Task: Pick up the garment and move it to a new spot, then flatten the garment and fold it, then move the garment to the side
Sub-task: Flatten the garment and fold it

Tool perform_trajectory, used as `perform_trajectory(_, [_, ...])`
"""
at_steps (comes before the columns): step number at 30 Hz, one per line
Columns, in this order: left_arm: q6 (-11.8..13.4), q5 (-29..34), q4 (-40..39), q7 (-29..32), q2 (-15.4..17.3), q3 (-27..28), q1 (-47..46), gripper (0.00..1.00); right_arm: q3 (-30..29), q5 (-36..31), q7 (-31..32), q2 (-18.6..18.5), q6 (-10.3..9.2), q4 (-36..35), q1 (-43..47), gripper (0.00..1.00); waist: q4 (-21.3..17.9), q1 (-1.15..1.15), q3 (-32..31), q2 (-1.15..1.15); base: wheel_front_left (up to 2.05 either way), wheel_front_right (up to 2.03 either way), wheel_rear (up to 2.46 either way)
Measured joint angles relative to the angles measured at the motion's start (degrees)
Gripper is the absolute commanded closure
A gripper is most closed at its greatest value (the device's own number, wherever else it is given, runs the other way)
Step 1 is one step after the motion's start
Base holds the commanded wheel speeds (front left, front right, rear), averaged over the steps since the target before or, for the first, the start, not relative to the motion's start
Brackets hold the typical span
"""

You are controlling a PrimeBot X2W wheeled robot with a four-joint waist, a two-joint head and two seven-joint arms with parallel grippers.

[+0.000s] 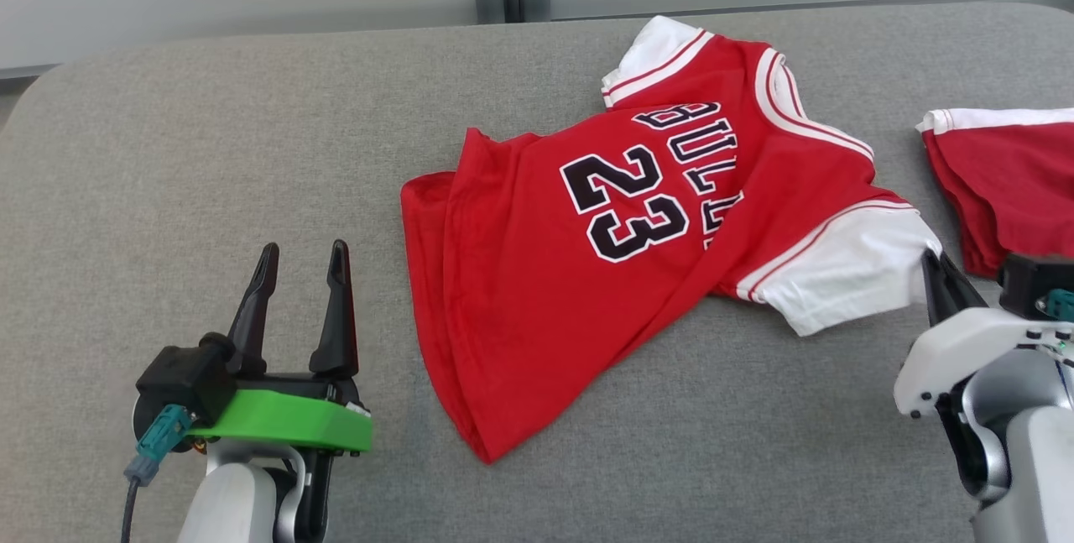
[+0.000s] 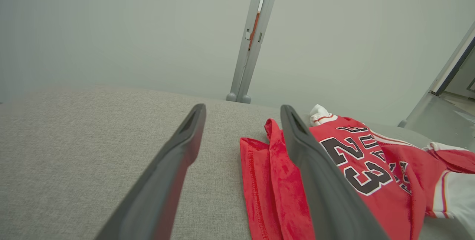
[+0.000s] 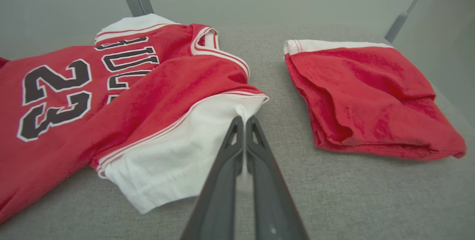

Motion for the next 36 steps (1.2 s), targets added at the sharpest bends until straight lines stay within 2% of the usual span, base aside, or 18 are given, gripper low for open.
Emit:
perform_trajectory(5, [0.0,-0.2,0.1,0.0,0.0,-0.2,0.1,0.0,-4.3,-0.7,5.2,1.0,0.0,-5.9,6.1,1.0,-1.2,0.0,-0.9,0.0,0.0,0.0,0.0])
perform_trajectory(10, [0.0,-0.3,0.3,0.0,0.0,-0.3,0.1,0.0,-7.5,-1.3,8.5,2.6,0.0,-6.8,11.3,1.0,-1.6,0.0,-1.4,0.0,0.0,0.0,0.0])
perform_trajectory(11, [0.0,-0.3,0.3,0.0,-0.1,-0.3,0.1,0.0,-7.8,-1.7,8.9,2.7,0.0,-6.7,11.7,0.0,-1.6,0.0,-1.5,0.0,0.0,0.0,0.0])
perform_trajectory(14, [0.0,-0.3,0.3,0.0,0.0,-0.3,0.1,0.0,-8.0,-2.0,9.6,3.4,0.0,-5.7,12.5,0.0,-1.8,0.0,-1.7,0.0,0.0,0.0,0.0])
perform_trajectory(16, [0.0,-0.3,0.4,0.0,0.0,-0.3,0.1,0.0,-8.1,-2.4,7.4,3.4,0.0,-5.7,12.3,0.0,-1.9,0.0,-1.8,0.0,0.0,0.0,0.0])
perform_trajectory(21, [0.0,-0.3,0.8,0.0,0.1,-0.3,0.4,0.0,-6.5,-3.4,-2.8,3.4,0.0,-7.8,10.2,0.0,-2.0,0.0,-2.5,0.0,0.0,0.0,0.0])
perform_trajectory(25, [0.0,-0.3,1.0,0.0,0.1,-0.2,0.7,0.0,-2.0,-4.6,-12.2,3.5,0.0,-8.2,9.5,0.0,-1.9,0.0,-3.1,0.0,0.0,0.0,0.0])
perform_trajectory(30, [0.0,-0.4,2.0,0.0,0.1,0.2,1.5,0.0,4.8,-6.0,-22.9,2.3,0.0,-3.1,7.9,0.0,-1.5,0.0,-4.0,0.0,0.0,0.0,0.0])
perform_trajectory(36, [0.0,-0.4,3.0,0.0,0.1,0.6,2.5,0.0,8.3,-4.7,-24.5,1.8,0.0,2.1,7.3,0.0,-0.5,0.0,-5.2,0.0,0.0,0.0,0.0])
